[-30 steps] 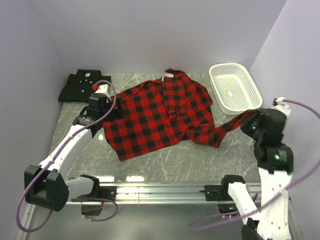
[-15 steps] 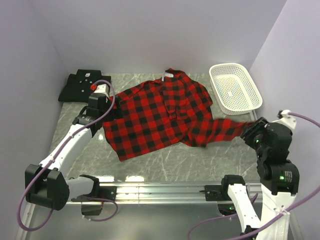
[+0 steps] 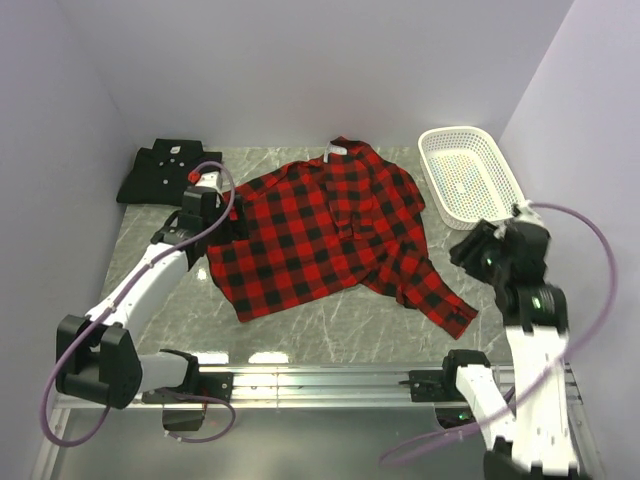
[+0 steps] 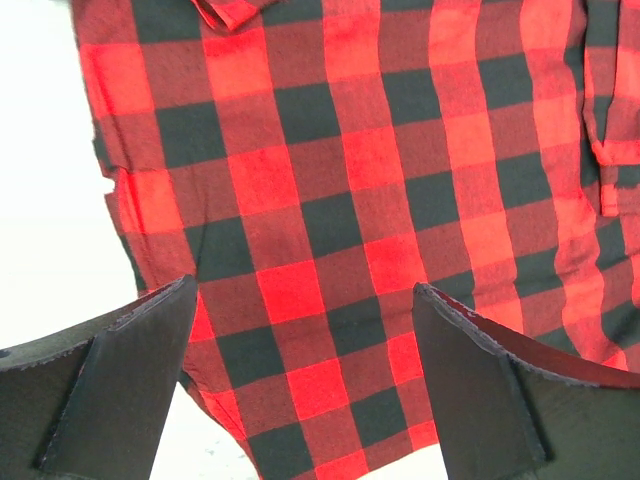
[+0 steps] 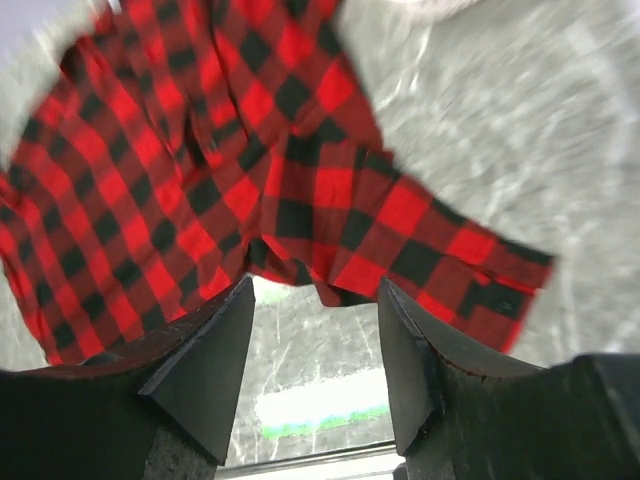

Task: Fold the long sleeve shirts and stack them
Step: Flatten the shirt out

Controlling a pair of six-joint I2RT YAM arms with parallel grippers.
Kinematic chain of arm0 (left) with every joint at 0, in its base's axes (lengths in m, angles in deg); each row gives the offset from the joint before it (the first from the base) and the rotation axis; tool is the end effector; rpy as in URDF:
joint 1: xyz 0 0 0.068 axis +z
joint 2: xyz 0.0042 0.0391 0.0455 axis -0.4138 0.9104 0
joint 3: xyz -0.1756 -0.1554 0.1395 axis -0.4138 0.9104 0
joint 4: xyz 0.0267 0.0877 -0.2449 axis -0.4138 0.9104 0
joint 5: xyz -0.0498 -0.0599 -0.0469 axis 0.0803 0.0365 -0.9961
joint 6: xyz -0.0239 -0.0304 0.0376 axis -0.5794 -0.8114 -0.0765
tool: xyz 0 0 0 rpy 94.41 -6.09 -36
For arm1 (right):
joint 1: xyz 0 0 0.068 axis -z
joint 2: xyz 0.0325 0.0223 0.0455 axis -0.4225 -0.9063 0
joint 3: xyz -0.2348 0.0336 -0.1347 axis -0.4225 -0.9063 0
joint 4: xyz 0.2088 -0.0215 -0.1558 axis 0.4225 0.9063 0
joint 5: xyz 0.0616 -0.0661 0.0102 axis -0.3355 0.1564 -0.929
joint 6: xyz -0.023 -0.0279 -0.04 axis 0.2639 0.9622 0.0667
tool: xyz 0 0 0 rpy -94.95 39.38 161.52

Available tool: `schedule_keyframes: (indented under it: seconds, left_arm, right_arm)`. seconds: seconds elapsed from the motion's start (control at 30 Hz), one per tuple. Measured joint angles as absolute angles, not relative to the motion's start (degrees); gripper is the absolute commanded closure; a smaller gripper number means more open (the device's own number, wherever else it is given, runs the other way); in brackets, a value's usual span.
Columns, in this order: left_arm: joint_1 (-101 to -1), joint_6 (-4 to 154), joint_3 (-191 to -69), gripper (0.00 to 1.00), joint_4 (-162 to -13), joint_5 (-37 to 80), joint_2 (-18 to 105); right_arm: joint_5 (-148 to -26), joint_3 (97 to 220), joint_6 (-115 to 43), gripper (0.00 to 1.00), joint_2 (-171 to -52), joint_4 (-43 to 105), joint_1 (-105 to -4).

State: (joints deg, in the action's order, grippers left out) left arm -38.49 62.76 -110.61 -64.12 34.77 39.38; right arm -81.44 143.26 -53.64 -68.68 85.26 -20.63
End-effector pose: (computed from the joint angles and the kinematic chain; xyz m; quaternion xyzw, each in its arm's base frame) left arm 0.2636 -0.0630 0.2724 -0.0937 0.8993 -0.1013 0.4150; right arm 0.1072 -0.0070 0.3670 0.2112 0.8504 0.0980 0.4718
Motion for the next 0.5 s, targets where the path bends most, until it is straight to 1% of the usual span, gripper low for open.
schedule_keyframes:
  seconds: [0.23, 0.5]
  left_arm:
    - [-38.5, 59.2, -109.3, 0.04, -63.4, 31.3, 41.5]
    - [-38.5, 50.4, -100.4, 0.05, -65.1, 28.0, 40.9]
  right_arm:
    - [-87.3, 134.3, -55.3, 0.38, -88.2, 70.6, -22.4]
    - [-87.5, 136.0, -57.1, 0.38, -106.3, 58.5, -31.0]
